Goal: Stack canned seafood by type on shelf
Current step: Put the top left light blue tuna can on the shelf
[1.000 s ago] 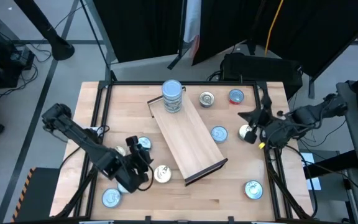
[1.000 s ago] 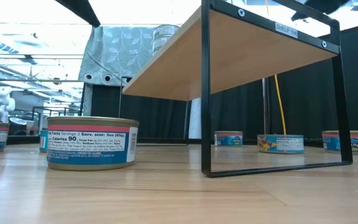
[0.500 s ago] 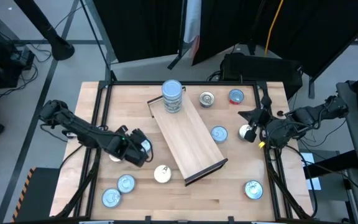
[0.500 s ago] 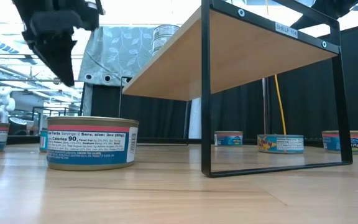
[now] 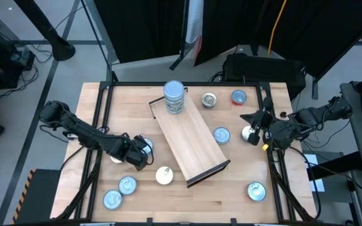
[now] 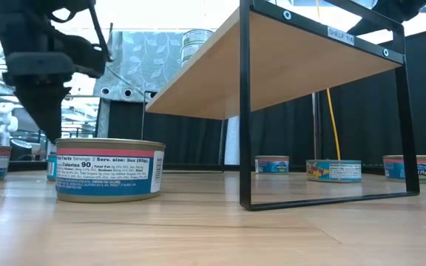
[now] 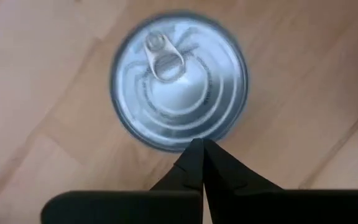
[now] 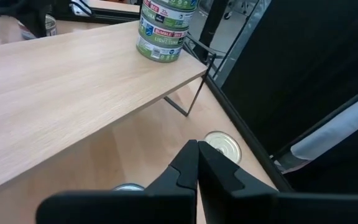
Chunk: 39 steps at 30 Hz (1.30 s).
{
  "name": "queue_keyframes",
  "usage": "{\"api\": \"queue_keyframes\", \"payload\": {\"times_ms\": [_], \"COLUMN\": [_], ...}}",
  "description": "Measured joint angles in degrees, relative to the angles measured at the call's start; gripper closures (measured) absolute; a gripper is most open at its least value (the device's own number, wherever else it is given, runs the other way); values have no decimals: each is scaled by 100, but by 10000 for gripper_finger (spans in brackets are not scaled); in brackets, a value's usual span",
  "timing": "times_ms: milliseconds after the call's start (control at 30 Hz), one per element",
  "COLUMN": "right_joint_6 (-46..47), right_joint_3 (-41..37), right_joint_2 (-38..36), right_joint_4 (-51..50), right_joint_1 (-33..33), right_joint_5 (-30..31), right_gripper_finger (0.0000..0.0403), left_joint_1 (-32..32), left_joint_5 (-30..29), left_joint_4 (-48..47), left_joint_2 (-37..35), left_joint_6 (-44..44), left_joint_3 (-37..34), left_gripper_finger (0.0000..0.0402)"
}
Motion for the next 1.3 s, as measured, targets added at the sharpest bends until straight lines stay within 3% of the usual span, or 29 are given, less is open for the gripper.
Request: {"api": "queue_keyframes", "payload": {"times_ms": [1300], "right_joint_6": [83], "right_joint_3": [2], "right_joint_2": [2], "right_joint_4": [-2], "right_joint_1": [0], "right_joint_5": [-150], "right_gripper_finger": [403], "left_joint_1": [-16], "left_joint_5": [-321], "left_joint_4": [88], "left_joint_2": [0], "left_joint_6": [-463], "left_joint_3": [-211], "left_gripper_finger": [401]}}
